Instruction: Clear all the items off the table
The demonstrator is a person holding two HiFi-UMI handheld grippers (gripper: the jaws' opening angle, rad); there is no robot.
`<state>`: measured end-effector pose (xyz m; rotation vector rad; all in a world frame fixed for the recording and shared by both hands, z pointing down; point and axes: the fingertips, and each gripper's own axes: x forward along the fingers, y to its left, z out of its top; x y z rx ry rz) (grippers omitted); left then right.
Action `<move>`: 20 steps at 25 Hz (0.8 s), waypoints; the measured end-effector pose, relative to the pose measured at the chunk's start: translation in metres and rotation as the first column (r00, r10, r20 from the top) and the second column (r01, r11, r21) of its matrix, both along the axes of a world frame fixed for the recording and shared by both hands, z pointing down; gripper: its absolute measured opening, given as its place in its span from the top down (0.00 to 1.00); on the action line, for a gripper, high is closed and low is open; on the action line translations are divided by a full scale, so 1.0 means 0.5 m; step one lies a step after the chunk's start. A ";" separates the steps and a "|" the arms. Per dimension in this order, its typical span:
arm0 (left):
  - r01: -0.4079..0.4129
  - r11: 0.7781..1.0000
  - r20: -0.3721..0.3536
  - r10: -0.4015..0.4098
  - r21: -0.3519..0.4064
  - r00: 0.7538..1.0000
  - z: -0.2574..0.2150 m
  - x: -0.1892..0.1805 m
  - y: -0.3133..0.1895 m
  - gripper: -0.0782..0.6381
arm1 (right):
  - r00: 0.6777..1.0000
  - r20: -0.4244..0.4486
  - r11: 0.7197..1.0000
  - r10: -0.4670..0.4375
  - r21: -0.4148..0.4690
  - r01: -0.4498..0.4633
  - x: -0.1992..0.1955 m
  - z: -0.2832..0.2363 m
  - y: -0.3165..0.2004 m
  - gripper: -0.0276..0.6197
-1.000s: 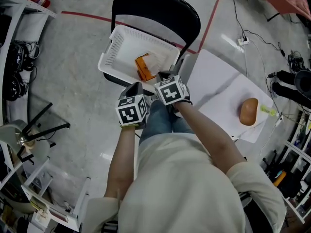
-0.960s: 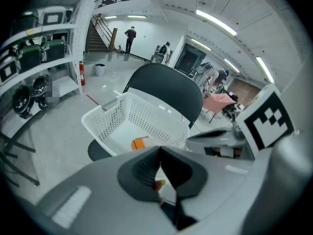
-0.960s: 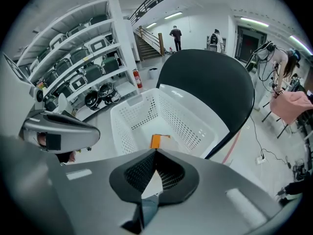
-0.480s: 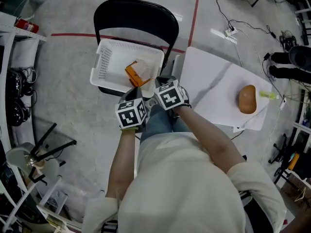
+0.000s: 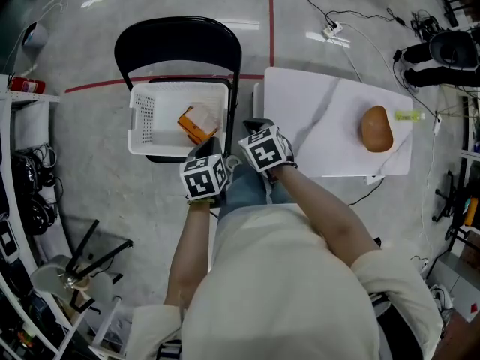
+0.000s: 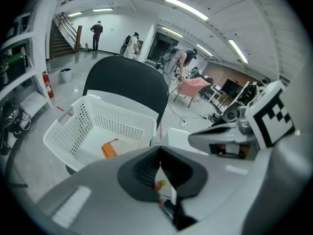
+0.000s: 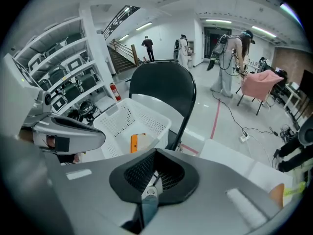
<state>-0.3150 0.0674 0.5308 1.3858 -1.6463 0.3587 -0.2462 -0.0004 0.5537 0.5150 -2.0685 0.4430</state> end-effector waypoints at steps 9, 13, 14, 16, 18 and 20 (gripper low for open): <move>-0.124 0.992 0.026 0.124 0.001 0.992 -0.020 0.098 -0.052 0.88 | 0.997 0.029 0.997 0.072 0.025 -0.072 0.104 -0.027 -0.046 0.96; -0.154 0.988 0.036 0.154 0.001 0.987 -0.027 0.158 -0.072 0.88 | 0.995 0.022 0.995 0.102 0.010 -0.102 0.175 -0.030 -0.060 0.96; -0.155 0.988 0.037 0.155 0.000 0.987 -0.029 0.173 -0.077 0.88 | 0.995 0.022 0.995 0.101 0.010 -0.102 0.193 -0.030 -0.064 0.96; -0.158 0.987 0.037 0.158 -0.001 0.987 -0.032 0.203 -0.088 0.88 | 0.995 0.025 0.995 0.094 0.014 -0.095 0.227 -0.029 -0.076 0.96; -0.166 0.986 0.039 0.166 -0.001 0.985 -0.035 0.237 -0.102 0.88 | 0.995 0.026 0.995 0.092 0.021 -0.093 0.263 -0.031 -0.090 0.96; -0.174 0.985 0.043 0.173 0.000 0.984 -0.036 0.273 -0.115 0.88 | 0.995 0.029 0.995 0.092 0.029 -0.092 0.299 -0.034 -0.102 0.96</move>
